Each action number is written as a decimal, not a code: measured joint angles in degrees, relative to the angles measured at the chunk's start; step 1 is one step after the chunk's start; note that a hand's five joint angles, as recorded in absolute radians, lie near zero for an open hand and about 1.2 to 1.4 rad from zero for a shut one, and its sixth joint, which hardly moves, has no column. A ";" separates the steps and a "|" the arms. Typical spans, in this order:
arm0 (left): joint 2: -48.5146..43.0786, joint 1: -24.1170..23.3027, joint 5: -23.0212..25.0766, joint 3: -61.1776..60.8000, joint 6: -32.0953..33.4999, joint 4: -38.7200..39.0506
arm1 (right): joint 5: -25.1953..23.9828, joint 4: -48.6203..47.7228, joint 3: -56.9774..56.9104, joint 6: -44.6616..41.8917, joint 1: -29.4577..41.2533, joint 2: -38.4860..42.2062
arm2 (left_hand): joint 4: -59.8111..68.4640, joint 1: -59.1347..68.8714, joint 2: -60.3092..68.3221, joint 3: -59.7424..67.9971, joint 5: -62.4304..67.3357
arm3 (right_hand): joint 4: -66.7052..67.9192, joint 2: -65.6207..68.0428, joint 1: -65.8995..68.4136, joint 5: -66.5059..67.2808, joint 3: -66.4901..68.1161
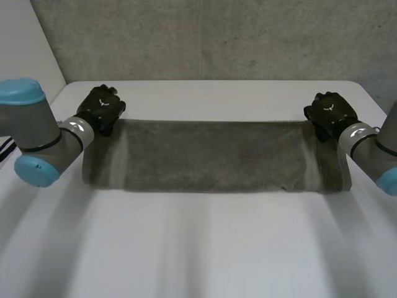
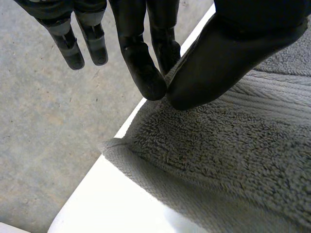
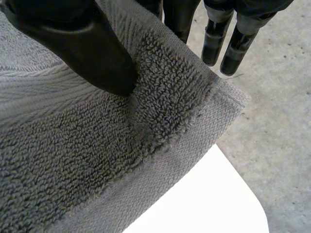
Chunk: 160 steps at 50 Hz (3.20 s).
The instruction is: Fold the towel.
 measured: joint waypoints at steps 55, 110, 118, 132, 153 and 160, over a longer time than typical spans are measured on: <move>23.61 -1.32 -2.32 -30.26 -3.46 1.83 | 1.95 6.52 28.96 -1.87 -4.08 -20.01 | 0.00 -57.93 -62.81 0.00 -62.49 | 0.00 -58.26 -56.25 -57.48 0.00; 28.22 -0.79 -0.40 -34.41 -11.03 2.77 | 3.79 -2.79 13.95 -17.01 3.92 -21.66 | 0.00 -57.93 -62.81 0.00 -62.48 | 0.00 -3.24 -0.76 0.05 0.00; 28.79 -0.77 -0.63 -34.42 -11.08 2.79 | 5.31 -5.15 10.23 -16.83 24.59 -13.98 | 0.00 -57.93 -62.81 0.00 -62.47 | 0.00 -3.24 -0.74 0.05 -0.01; 29.09 -1.36 -0.74 -34.08 -11.14 2.97 | 5.27 -14.23 6.87 -16.71 37.68 1.01 | 0.00 -57.93 -62.81 0.00 -62.46 | 0.00 -13.84 -11.15 -12.89 -0.01; 27.07 -12.77 -1.23 -21.28 -21.80 4.10 | 8.56 -14.08 25.02 9.29 19.72 -25.06 | 0.00 -57.93 -62.82 0.00 -62.48 | 0.00 -62.57 -60.04 -62.60 -0.01; 21.98 -17.86 -1.29 -17.52 -24.95 4.16 | 8.31 -8.23 32.43 12.06 11.84 -28.38 | -0.01 -57.93 -62.81 0.00 -62.48 | 0.00 -62.57 -60.04 -62.60 -0.01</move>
